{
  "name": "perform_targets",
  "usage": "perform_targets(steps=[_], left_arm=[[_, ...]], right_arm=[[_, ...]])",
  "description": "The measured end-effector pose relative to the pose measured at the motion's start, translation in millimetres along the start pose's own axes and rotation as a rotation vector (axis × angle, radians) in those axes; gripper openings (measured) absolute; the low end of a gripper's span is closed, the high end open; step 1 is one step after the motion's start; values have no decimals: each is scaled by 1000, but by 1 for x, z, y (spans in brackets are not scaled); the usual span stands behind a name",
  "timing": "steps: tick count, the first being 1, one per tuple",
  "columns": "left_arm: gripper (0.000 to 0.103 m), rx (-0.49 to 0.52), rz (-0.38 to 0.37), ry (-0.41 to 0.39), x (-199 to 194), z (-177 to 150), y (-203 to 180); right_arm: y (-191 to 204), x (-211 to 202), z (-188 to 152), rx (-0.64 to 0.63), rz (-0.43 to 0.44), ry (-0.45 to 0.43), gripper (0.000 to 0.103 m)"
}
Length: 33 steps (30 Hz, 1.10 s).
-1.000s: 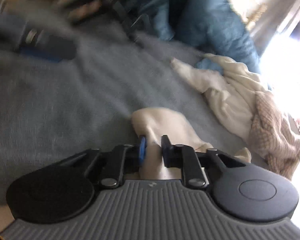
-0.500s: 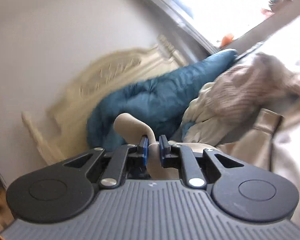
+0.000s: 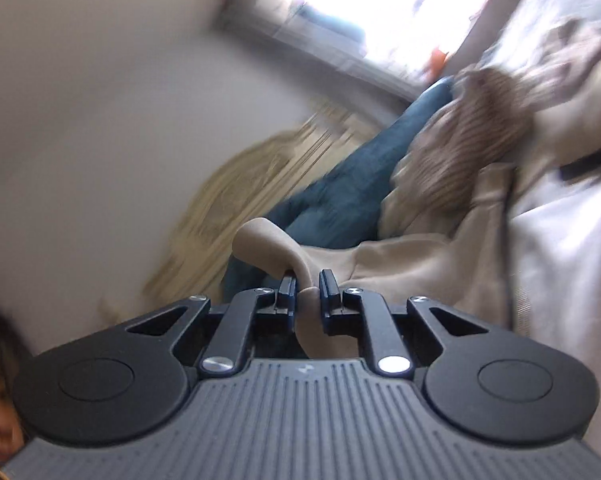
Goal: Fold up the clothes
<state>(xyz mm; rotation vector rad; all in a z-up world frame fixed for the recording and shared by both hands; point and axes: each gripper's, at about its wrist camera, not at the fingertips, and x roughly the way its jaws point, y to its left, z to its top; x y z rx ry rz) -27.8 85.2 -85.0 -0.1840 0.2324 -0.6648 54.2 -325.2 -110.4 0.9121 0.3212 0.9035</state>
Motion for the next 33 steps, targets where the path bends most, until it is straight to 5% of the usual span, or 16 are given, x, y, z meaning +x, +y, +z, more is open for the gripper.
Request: perform_targets(steps=[2,6,8,11,18,23,28,33], left_arm=[[92,26,-44,2,-12,-1,-12],[92,-173,-80,35,-44,-15,-4],[91,-254,-28,25,-69,-25,3],[91,-248,65,-1,-107,-35,1],[92,-19,8,87,-121,-47,-54],[93,275,-23,160,-98,-70,-110],[92,479,59,135,-80,-85,-130],[73,559,86,157,-60,-82,-128]], right_arm=[[19,6,-6,-69,45,72,10],[52,15,-30,-210,115,203,10],[65,15,-42,-266,141,271,10],[86,16,-56,-406,148,401,10],[113,27,-92,-696,0,739,11],[118,12,-99,-657,-23,712,10],[112,14,-99,-606,-19,696,11],[111,23,-101,-609,1,710,11]])
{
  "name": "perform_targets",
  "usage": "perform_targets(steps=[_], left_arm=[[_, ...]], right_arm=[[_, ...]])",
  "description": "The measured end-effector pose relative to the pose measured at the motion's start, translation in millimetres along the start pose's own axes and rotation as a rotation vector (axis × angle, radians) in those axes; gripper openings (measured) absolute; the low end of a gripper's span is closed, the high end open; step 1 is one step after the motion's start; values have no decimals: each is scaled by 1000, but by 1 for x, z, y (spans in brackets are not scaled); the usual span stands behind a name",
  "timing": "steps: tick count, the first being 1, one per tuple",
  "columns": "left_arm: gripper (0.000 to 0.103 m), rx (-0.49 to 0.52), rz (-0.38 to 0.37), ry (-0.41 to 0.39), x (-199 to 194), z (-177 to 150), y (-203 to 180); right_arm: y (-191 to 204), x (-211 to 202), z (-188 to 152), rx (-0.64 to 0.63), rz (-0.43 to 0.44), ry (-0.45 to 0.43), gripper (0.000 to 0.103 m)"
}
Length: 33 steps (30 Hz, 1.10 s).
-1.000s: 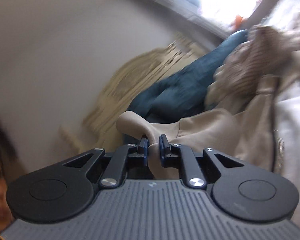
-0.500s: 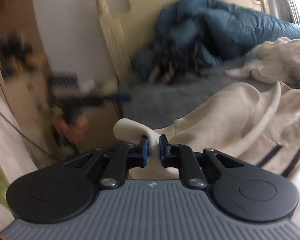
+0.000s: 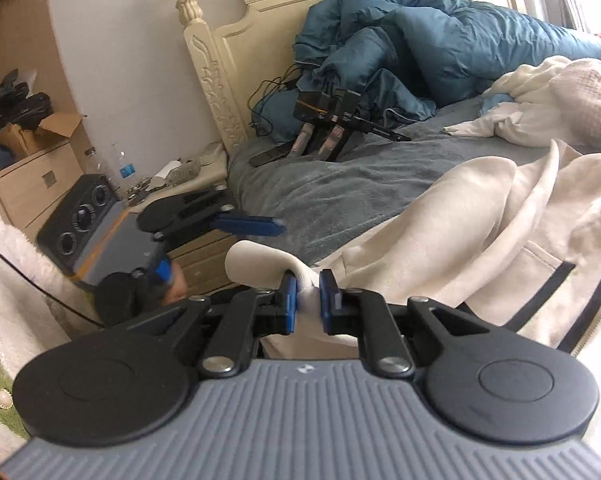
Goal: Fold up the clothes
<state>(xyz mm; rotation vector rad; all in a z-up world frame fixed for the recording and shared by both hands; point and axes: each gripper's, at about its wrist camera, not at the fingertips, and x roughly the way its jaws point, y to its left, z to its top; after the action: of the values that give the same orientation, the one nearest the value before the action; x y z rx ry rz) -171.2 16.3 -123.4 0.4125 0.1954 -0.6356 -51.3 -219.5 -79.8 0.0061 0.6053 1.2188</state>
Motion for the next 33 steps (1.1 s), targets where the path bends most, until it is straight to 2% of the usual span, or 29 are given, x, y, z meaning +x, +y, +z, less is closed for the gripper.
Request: perform_targets(steps=[2,4,6,8,10,13,16,19,21,23,25,26,29,31,33], left_arm=[[59,24,10,11,3,3,-1],[53,47,34,18,5,8,-4],[40,74,46,20,3,12,-7],[18,94,53,47,2,16,-10],[9,88,45,79,0,18,-11],[6,32,26,116,-5,25,-9],[6,-78,-1,148,-12,37,4],[6,-164,-17,188,-18,53,19],[6,-200,-24,206,-25,64,28],[6,-255,-38,208,-32,77,41],[6,-332,-51,190,-39,90,58],[6,-372,-52,175,-42,96,68],[6,-459,0,119,-50,116,101],[6,-509,64,84,-54,125,127],[6,-565,130,64,-56,132,156]], right_arm=[[3,0,-1,-6,5,-3,11],[4,1,-2,-8,7,-14,11],[5,1,-3,-5,12,-33,11],[5,0,-6,5,18,-58,11],[5,-1,-8,15,21,-85,12],[5,-1,-12,29,25,-125,13],[6,-3,-17,53,24,-173,16],[7,-12,-22,86,5,-248,33],[6,-24,-30,119,-15,-343,54],[3,-39,-41,184,-34,-458,63],[-9,-50,-59,313,-27,-568,64],[-15,-52,-68,372,-29,-594,64],[-29,-46,-90,493,-68,-583,64],[-30,-39,-100,521,-96,-569,64],[-31,-32,-109,545,-84,-574,64]])
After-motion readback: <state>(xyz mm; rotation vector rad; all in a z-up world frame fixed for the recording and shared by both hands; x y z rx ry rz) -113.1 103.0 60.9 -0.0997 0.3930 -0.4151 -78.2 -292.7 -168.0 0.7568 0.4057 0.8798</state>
